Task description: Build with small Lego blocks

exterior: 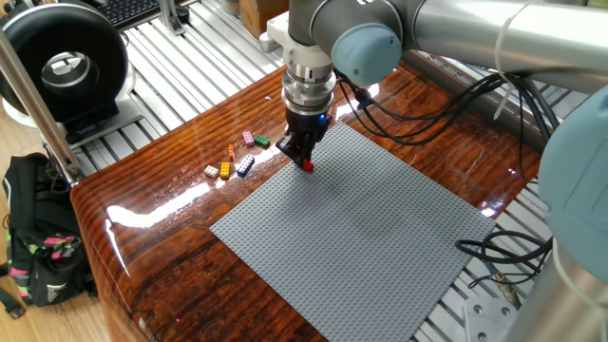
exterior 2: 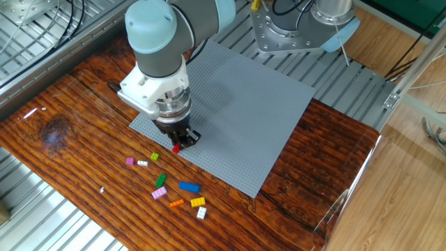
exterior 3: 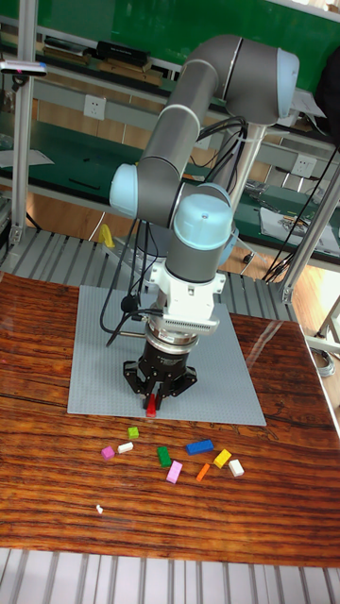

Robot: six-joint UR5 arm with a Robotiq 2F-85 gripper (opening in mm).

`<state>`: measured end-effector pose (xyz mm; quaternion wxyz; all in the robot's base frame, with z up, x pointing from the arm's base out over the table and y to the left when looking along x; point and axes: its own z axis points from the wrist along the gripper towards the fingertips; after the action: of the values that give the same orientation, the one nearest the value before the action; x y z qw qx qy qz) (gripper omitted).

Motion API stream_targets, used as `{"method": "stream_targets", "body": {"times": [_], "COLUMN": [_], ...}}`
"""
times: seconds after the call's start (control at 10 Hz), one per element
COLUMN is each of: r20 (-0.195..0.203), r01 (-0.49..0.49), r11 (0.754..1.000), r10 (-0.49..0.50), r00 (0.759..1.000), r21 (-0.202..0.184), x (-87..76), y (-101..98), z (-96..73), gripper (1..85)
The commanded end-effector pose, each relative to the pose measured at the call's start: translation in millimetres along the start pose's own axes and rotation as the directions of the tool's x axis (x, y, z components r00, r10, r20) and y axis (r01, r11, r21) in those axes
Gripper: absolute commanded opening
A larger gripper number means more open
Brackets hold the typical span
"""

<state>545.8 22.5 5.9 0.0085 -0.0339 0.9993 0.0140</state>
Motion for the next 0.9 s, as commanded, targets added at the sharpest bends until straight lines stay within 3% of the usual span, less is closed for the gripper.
{"method": "stream_targets", "body": {"times": [0.0, 0.8], "r20": [-0.003, 0.001], "r01": [-0.003, 0.001], "r11": [1.0, 1.0], "r10": [0.003, -0.001], "r00": [1.0, 1.0], "r21": [-0.006, -0.021], "x": [0.6, -0.9], "y": [0.9, 4.7], "z": [-3.5, -3.1], "gripper": [2.0, 2.0]}}
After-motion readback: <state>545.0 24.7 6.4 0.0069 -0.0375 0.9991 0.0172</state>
